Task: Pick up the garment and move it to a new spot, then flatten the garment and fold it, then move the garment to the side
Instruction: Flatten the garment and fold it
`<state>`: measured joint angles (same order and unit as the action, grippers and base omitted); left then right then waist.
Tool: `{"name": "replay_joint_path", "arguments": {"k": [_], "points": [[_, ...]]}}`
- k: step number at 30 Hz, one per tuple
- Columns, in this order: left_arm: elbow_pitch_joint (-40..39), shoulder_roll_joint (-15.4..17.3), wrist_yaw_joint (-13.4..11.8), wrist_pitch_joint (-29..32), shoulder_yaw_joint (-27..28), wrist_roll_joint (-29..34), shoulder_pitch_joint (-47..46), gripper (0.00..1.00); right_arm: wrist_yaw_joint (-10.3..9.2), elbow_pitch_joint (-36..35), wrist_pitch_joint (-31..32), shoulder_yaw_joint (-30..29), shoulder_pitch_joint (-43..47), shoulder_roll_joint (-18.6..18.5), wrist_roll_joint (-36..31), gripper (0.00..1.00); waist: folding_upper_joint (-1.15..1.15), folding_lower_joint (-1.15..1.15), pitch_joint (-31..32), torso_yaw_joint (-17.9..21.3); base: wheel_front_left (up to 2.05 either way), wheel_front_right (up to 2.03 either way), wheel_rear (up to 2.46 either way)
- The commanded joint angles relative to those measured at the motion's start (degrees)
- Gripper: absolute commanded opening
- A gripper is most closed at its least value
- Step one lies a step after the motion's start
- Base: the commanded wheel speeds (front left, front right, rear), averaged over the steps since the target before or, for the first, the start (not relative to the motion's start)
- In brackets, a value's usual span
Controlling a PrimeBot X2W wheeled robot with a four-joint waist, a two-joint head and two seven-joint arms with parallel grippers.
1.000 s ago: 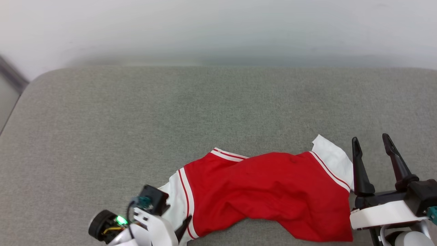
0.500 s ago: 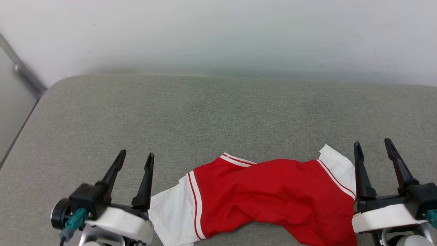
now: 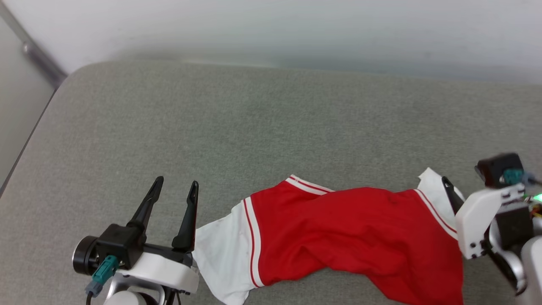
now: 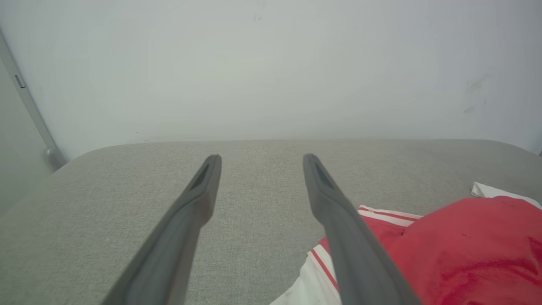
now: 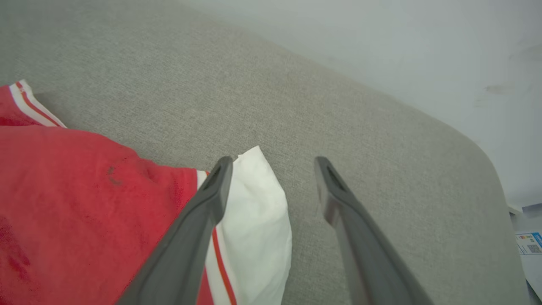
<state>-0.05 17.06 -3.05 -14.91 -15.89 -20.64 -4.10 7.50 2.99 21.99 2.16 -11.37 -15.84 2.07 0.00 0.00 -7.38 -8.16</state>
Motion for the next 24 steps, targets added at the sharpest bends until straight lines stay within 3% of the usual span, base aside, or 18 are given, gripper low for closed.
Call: {"name": "replay_joint_path", "arguments": {"k": [1,7,11,18,24], "points": [[0.2,-1.1,1.1,-0.3,0.7,0.9,-1.2,1.0,-0.03,-0.2,7.2,1.8,-3.0,-3.3,3.6,1.0,0.0,0.0,-2.3,-1.9,0.0,0.0,0.0],[1.1,-4.2,3.6,-0.3,2.1,3.4,-2.7,1.0,-0.03,1.9,25.8,3.9,-8.7,-10.5,12.3,1.0,0.0,0.0,-5.5,-4.9,0.0,0.0,0.0],[1.4,-5.4,4.7,-0.3,2.9,4.5,-3.3,1.0,-0.02,3.4,30.4,4.6,-10.4,-12.4,14.8,1.0,0.0,0.0,-6.8,-6.3,0.0,0.0,0.0],[1.9,-8.0,6.8,-0.3,4.5,6.6,-4.6,1.0,-0.03,8.3,32.4,7.2,-12.2,-15.6,16.2,1.0,0.0,0.0,-9.0,-8.9,0.0,0.0,0.0],[2.4,-9.5,8.1,-0.3,5.7,7.9,-4.7,1.0,0.05,12.8,32.0,10.5,-9.4,-15.4,19.0,1.0,0.0,0.0,-9.7,-10.1,0.0,0.0,0.0]]}}
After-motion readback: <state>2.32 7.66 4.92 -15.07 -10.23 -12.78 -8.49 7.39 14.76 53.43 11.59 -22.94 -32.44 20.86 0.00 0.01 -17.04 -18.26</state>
